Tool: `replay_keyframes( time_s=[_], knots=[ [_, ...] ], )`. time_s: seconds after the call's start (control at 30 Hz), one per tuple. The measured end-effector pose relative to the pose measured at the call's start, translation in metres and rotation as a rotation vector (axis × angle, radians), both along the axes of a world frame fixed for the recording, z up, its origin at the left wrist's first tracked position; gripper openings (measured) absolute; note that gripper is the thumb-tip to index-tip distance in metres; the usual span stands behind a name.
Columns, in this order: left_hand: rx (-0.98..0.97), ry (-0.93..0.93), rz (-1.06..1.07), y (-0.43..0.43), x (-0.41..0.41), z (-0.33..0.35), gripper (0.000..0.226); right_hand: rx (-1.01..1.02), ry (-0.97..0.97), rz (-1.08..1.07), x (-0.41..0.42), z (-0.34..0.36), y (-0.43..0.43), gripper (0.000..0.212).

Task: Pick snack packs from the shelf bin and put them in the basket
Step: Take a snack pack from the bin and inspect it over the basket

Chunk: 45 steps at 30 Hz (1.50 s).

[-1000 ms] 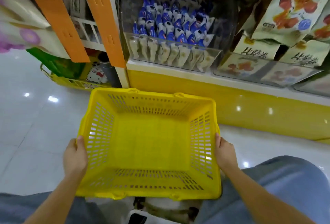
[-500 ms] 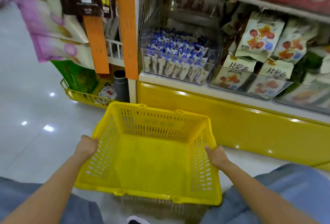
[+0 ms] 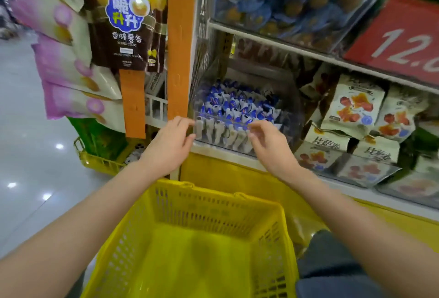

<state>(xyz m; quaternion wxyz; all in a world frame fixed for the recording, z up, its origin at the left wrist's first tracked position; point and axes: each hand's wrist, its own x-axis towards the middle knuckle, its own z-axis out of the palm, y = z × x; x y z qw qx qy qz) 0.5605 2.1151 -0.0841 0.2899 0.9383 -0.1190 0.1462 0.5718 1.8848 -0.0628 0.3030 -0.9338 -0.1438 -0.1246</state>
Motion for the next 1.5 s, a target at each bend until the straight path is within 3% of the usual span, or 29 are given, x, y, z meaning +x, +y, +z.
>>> replay_keyframes(
  time_s=[0.13, 0.23, 0.4, 0.57, 0.67, 0.77, 0.87, 1.0, 1.07, 1.27, 1.5],
  knots=[
    [0.102, -0.088, -0.102, -0.011, 0.03, 0.013, 0.042, -0.014, 0.004, 0.025, 0.075, 0.018, 0.048, 0.03],
    [0.221, -0.108, -0.162, -0.008, 0.045, 0.007, 0.044, -0.059, 0.125, 0.023, 0.124, 0.014, 0.077, 0.029],
    [0.295, -0.176, -0.217, 0.001, 0.05, -0.001, 0.044, -0.258, 0.249, 0.083, 0.166, 0.002, 0.101, 0.022],
    [0.273, -0.167, -0.215, 0.0, 0.048, -0.002, 0.045, -0.185, 0.259, 0.071, 0.166, 0.007, 0.098, 0.017],
    [0.243, -0.151, -0.212, -0.002, 0.042, 0.001, 0.046, 0.0, 0.054, -0.01, 0.148, 0.017, 0.093, 0.015],
    [0.1, -0.102, -0.182, -0.002, 0.028, 0.005, 0.042, 0.265, -0.152, -0.074, 0.118, 0.037, 0.084, 0.009],
    [-0.213, -0.005, -0.076, -0.004, 0.005, 0.007, 0.035, 0.42, -0.236, 0.043, 0.077, 0.049, 0.069, 0.007],
    [-0.748, 0.36, -0.003, -0.009, -0.022, 0.005, 0.035, 0.566, 0.059, 0.248, 0.02, 0.032, 0.052, 0.013],
    [-0.918, 0.547, -0.002, -0.014, -0.033, -0.001, 0.039, 0.581, 0.239, 0.301, 0.0, 0.013, 0.049, 0.016],
    [-0.964, 0.525, 0.106, -0.026, -0.053, -0.022, 0.019, 0.749, 0.552, 0.272, -0.029, -0.027, 0.051, 0.013],
    [-0.92, 0.499, 0.08, -0.034, -0.052, -0.033, 0.014, 0.792, 0.626, 0.166, -0.027, -0.042, 0.057, 0.011]
  ],
)
